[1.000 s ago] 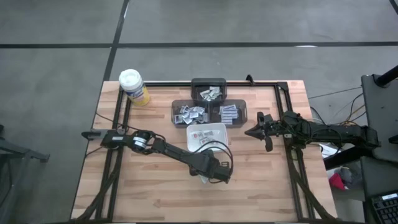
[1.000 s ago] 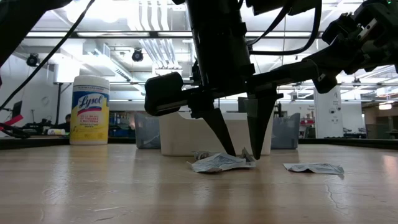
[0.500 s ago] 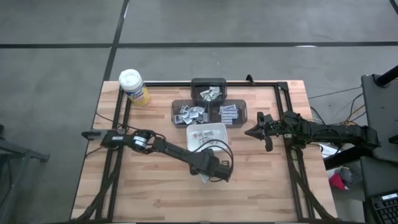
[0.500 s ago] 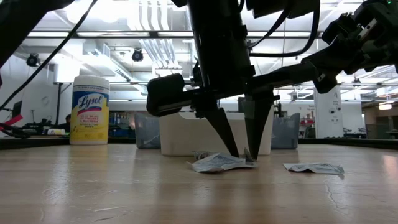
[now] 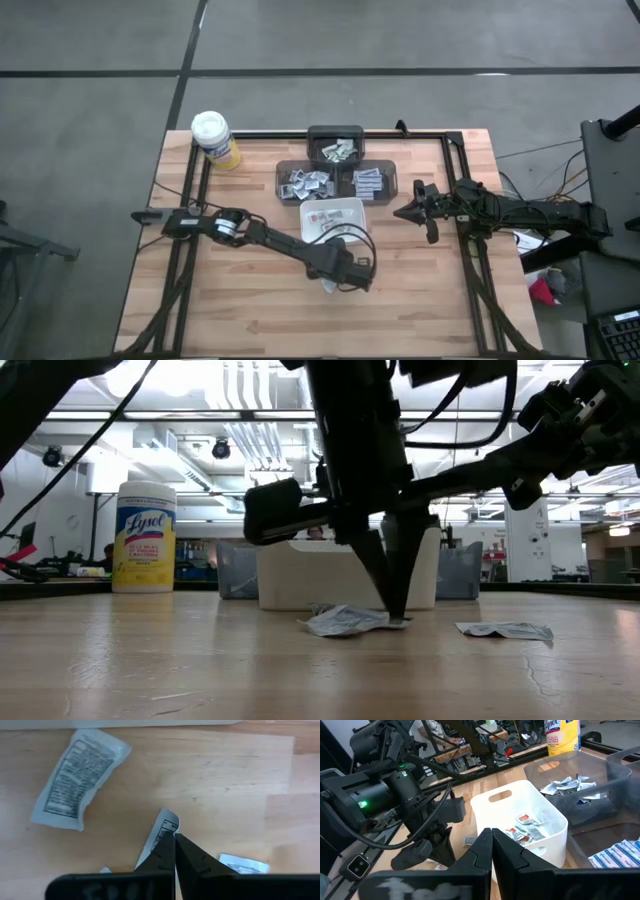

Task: Pick & Place First Aid Supplies
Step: Put the ointment pack into the white bin

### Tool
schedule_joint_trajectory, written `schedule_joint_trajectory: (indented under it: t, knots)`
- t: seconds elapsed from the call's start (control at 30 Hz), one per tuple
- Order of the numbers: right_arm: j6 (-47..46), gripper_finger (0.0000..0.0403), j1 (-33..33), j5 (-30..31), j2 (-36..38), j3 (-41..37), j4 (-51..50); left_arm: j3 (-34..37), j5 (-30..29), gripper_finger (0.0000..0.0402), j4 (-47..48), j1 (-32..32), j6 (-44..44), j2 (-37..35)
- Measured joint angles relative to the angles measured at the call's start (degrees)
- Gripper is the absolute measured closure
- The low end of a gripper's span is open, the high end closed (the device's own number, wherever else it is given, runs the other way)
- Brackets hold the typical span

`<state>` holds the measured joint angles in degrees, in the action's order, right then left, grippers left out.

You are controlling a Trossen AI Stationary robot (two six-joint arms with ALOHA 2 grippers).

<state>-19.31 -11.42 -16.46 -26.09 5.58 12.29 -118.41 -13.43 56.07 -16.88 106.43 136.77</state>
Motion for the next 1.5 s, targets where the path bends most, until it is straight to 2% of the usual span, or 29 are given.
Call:
schedule_joint_trajectory:
  t: [0.37, 0.5, 0.63, 0.73, 0.93, 1.17, 1.5]
  knots:
    - [0.00, 0.0394, 0.01, 0.01, 0.02, 0.00, 0.00, -3.67, -2.53, 0.0401, -0.05, 0.13, -6.60, -2.14]
    - [0.02, 0.0394, 0.00, 0.01, 0.04, 0.00, 0.00, -7.46, -2.54, 0.0401, -3.11, 0.06, -14.98, -2.14]
    - [0.02, 0.0394, 0.00, 0.01, 0.04, 0.00, 0.00, -11.57, -2.54, 0.0401, -6.26, 0.06, -28.65, -2.14]
    - [0.01, 0.0394, 0.00, 0.01, 0.04, 0.00, 0.00, -14.21, -2.91, 0.0401, -6.94, 0.15, -35.75, -2.14]
    - [0.00, 0.0394, 0.00, 0.01, 0.03, 0.00, 0.00, -16.36, -9.18, 0.0401, -6.48, 0.17, -45.35, -2.87]
    - [0.01, 0.0394, 0.02, -0.01, 0.00, -0.02, 0.00, -16.35, -19.83, 0.0401, 2.65, 0.99, -46.08, -4.39]
    - [0.00, 0.0394, 0.01, 0.00, 0.00, -0.02, 0.00, -16.33, -19.51, 0.0401, 13.53, 5.82, -47.92, -4.61]
